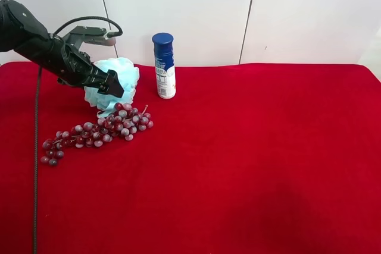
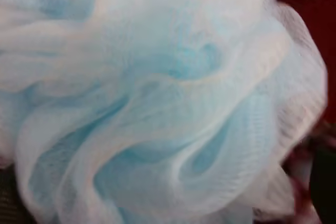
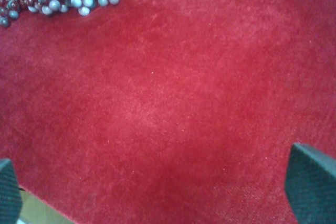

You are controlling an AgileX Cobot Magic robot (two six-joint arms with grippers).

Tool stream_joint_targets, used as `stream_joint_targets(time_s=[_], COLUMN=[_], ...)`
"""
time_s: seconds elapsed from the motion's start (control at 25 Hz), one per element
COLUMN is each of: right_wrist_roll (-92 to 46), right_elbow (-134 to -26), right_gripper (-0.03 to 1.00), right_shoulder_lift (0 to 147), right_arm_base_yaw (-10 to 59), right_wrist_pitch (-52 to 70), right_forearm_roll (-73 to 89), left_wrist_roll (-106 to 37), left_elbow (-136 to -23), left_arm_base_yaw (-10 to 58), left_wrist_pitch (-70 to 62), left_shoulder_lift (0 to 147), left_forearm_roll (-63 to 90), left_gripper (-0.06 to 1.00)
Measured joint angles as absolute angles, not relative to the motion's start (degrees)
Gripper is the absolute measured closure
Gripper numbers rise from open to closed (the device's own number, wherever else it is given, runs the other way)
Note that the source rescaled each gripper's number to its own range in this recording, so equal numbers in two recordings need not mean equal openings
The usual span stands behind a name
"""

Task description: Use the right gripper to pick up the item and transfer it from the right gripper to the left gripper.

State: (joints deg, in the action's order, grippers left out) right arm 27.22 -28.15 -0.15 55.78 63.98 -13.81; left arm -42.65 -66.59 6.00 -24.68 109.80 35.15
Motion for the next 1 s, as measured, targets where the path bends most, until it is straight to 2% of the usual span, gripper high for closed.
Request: stream_joint_targets(time_s=[0.52,0.84,1.0], right_wrist_roll=[27.2,27.2,27.2], right_elbow=[-28.2,-28.2,-28.2], right_gripper=[-0.03,-0.03,-0.03], right_shoulder_lift=[-0.1,-0.1,-0.1], right_arm_base_yaw=[55.8,55.8,55.8], right_wrist_pitch=[64.0,64.0,64.0], right_forearm_roll=[-13.8,-13.8,-13.8], left_wrist_roll=[-38.8,-21.8,-18.8], left_elbow=[-66.7,-66.4,-63.4], left_arm_base_yaw=[5.7,5.7,5.7], left_wrist_pitch=[-46.3,-56.1,-58.6], left_shoulder_lift=[99.5,81.1,70.4], left_forearm_roll=[34.8,18.2,16.0], left_gripper=[-0.05,-0.05,-0.05])
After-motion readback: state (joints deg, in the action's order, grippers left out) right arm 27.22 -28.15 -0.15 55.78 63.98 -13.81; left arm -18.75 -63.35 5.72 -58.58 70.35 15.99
